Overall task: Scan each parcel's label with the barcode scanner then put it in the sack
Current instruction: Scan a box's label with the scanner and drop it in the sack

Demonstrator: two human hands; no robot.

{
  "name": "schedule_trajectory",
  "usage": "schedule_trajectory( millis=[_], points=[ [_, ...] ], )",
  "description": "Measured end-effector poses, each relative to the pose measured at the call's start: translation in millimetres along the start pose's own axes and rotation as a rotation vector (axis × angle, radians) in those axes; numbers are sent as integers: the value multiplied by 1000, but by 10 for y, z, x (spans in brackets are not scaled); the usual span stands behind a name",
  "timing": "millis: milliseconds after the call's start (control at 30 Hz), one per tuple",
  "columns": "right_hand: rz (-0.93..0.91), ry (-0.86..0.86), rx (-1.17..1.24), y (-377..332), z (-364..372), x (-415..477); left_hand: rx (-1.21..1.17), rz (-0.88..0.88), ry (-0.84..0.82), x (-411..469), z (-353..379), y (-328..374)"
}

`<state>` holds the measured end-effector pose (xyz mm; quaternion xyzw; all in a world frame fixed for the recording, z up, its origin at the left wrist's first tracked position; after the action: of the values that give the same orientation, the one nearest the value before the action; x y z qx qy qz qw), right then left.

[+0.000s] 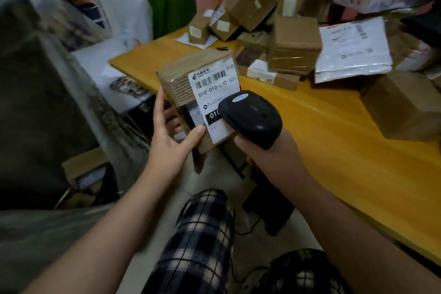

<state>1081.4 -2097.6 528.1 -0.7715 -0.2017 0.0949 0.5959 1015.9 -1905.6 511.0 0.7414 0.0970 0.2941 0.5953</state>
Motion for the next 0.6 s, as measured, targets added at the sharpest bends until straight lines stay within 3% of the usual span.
schedule_trajectory(
  millis=[200, 400, 500, 600],
  points=[
    [-8, -300, -78, 53, 1068, 99, 190, -53, 299, -535, -1310, -304],
    [29, -332, -181, 265, 2020, 439, 334, -218, 597, -717, -2596, -923],
    [50, -289, -150, 427, 2482, 617, 423, -389, 633, -586, -2887, -1332],
    [124, -236, -131, 812, 2955, 777, 295, -497, 551, -318, -2829, -1739]
  ],
)
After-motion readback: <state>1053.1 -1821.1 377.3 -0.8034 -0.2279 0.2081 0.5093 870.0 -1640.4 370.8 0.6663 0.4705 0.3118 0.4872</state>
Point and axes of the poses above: each hand's wrist, its own x-axis towards the middle knuckle, its own z-axis out of the palm, y = z × x, the point moved 8 cm from there along x, towards the middle knuckle, and after that the axes turned 3 degrees about z, right-handed, at the moved point
